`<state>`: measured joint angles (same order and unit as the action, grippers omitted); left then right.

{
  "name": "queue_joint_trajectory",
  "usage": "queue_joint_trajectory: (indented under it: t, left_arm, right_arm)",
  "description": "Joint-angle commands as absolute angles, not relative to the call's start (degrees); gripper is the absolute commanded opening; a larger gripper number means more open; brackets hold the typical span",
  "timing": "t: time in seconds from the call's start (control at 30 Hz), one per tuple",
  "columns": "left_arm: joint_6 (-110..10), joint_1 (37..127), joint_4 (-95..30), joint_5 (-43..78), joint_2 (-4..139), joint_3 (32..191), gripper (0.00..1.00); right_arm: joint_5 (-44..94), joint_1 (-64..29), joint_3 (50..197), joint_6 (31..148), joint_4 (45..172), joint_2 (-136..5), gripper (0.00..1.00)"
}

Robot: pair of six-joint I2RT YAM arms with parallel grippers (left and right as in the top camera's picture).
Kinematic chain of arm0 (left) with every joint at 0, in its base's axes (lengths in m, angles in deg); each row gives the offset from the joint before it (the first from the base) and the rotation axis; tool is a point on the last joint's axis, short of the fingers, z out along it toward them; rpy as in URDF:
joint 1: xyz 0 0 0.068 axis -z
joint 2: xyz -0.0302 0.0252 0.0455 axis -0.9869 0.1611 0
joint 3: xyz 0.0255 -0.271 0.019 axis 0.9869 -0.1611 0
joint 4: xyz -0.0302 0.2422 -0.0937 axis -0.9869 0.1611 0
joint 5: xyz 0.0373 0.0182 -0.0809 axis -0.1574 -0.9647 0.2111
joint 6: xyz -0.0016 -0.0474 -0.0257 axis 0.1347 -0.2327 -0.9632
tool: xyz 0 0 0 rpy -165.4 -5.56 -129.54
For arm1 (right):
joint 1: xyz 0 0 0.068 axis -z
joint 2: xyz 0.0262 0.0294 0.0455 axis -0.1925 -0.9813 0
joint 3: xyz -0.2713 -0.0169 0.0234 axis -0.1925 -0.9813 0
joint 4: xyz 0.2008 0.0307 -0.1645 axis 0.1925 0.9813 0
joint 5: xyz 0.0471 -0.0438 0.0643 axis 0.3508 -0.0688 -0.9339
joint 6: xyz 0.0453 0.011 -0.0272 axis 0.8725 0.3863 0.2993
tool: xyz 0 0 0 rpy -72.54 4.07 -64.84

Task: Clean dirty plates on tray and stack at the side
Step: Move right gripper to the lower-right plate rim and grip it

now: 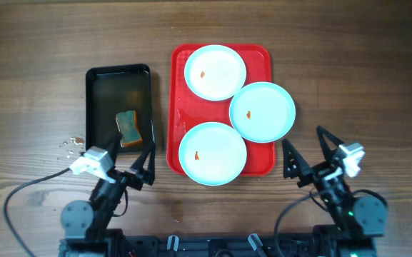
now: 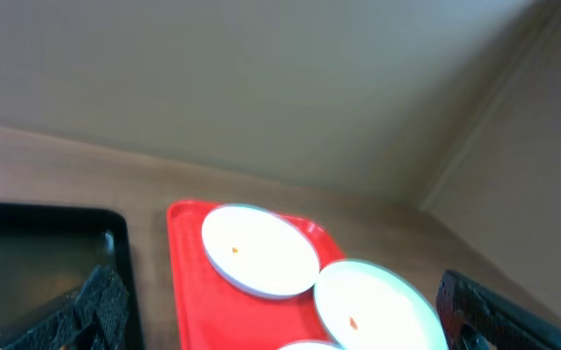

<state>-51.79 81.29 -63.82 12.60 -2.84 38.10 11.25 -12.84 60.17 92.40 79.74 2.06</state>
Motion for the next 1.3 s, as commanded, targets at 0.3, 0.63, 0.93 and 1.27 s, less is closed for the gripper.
queue_joint_trajectory:
  t: [0.3,0.63,0.93,1.27]
  left_arm:
    - [-49.3,80.87,-32.0,12.45,28.61,74.92,1.0]
    - [-44.91,80.87,-10.25,14.4,51.85,94.31,1.0]
    - [-44.73,80.87,-8.02,13.96,57.29,94.31,1.0]
    - [-44.71,80.87,-7.6,10.33,52.37,94.36,0.99]
  right_arm:
    - [-3.96,-13.19,101.03,93.3,108.77,-30.52,1.0]
    - [-4.99,-13.19,110.23,97.28,122.84,-53.19,1.0]
    - [9.07,-21.58,107.54,94.24,132.02,-62.65,0.82]
    - [19.58,-36.77,96.87,100.49,118.36,-73.82,0.57]
